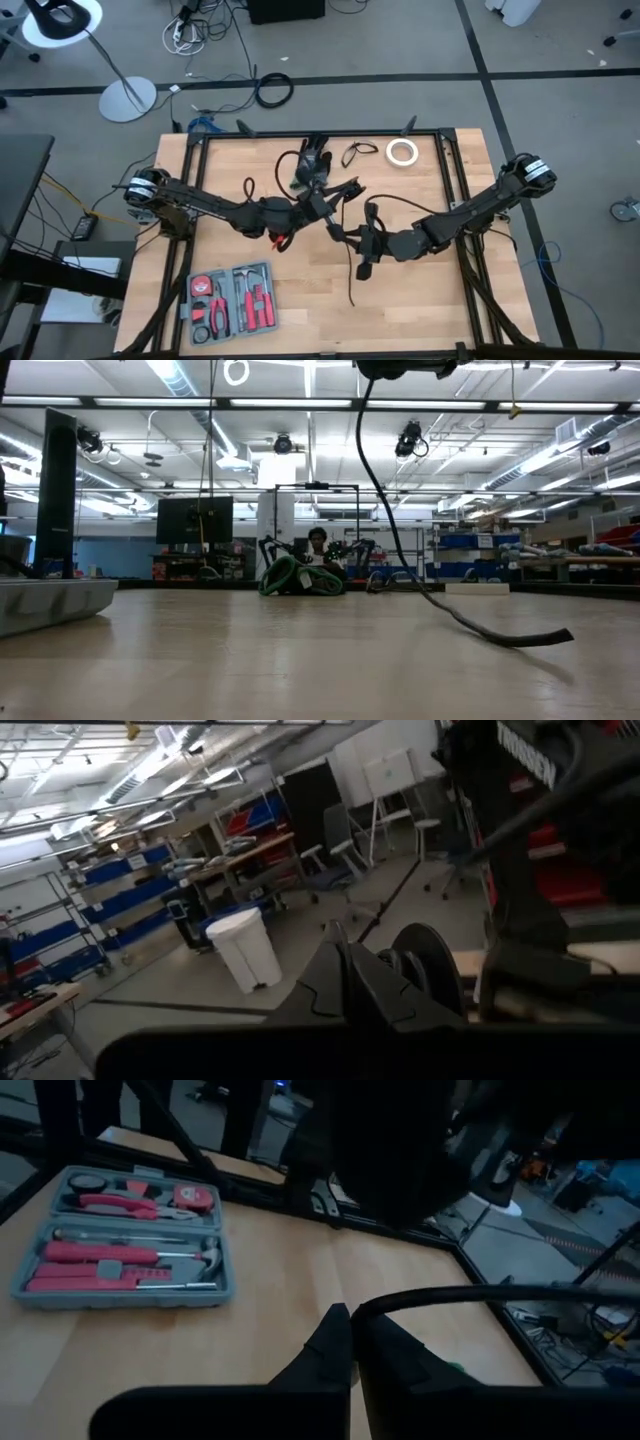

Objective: Coil cords
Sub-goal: Coil the black wire into a spool

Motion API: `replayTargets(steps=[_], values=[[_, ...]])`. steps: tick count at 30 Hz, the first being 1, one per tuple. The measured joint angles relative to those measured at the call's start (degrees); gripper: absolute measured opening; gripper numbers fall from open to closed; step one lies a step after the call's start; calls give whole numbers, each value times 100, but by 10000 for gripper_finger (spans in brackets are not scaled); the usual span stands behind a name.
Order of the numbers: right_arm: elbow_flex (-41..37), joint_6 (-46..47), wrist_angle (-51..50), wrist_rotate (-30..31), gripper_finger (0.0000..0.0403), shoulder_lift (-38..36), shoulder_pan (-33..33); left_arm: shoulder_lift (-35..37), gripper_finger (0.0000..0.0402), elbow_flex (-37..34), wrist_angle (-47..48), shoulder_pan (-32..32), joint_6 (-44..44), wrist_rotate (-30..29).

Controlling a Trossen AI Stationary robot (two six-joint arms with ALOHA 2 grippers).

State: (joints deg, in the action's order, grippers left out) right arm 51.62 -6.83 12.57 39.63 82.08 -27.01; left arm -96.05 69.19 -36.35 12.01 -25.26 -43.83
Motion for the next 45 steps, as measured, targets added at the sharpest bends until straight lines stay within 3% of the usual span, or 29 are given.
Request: replayTargets(steps=[12, 16, 26, 30, 45], values=[[-2, 28, -959, -129, 3, -821, -39, 0, 0, 0, 755, -2, 59, 471], [-2, 69, -967, -531, 3, -998, 74, 0, 0, 0, 794, -2, 78, 480], [246, -79, -1037, -1122, 3, -998, 501, 0, 0, 2, 904, -2, 349, 492], [271, 113, -1105, -1762, 3, -998, 762, 0, 0, 2, 892, -4, 401, 620], [271, 61, -1014, -1939, 3, -996, 999, 0, 0, 2, 1260, -2, 515, 1084]])
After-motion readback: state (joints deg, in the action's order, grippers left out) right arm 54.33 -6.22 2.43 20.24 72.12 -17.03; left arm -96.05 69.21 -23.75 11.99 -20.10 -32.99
